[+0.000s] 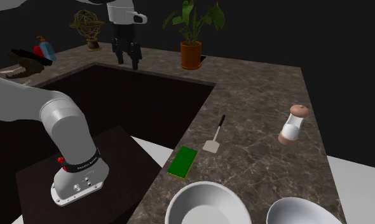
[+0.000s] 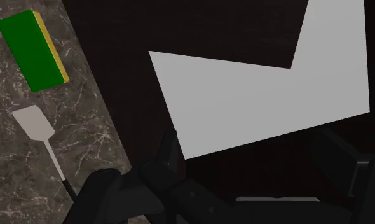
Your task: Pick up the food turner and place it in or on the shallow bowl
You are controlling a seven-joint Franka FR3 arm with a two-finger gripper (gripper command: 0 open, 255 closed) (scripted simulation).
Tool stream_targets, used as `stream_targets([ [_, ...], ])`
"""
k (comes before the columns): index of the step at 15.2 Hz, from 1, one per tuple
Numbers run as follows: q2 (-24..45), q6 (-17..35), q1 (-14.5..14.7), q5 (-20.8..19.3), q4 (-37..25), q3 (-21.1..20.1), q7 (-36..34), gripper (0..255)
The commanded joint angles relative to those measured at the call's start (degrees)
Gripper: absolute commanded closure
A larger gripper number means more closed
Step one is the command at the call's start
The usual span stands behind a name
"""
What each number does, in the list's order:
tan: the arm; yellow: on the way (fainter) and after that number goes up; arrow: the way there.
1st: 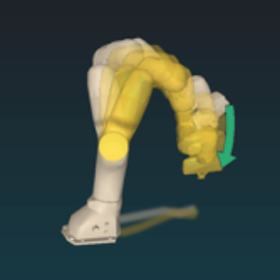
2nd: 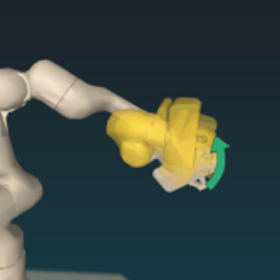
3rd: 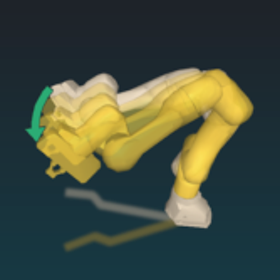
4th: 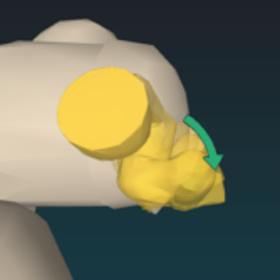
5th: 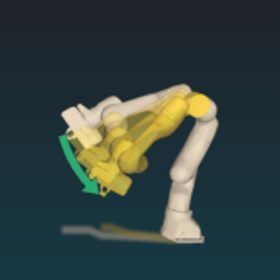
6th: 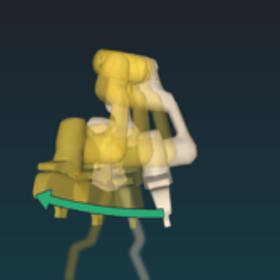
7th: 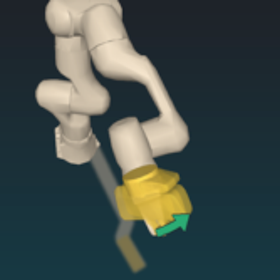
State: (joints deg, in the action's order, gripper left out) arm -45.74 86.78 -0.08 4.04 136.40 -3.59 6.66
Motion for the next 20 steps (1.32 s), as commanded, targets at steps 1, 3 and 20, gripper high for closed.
stream_targets([
  [1, 0.00, 0.00, 0.00, 0.00, 0.00, 0.00, 0.00, 0],
  [3, 0.97, 3.07, -0.57, -1.55, 1.78, 1.90, 2.75, 0],
  [20, 23.47, 30.93, -4.31, -8.86, 3.41, 17.95, 25.23, 0],
])
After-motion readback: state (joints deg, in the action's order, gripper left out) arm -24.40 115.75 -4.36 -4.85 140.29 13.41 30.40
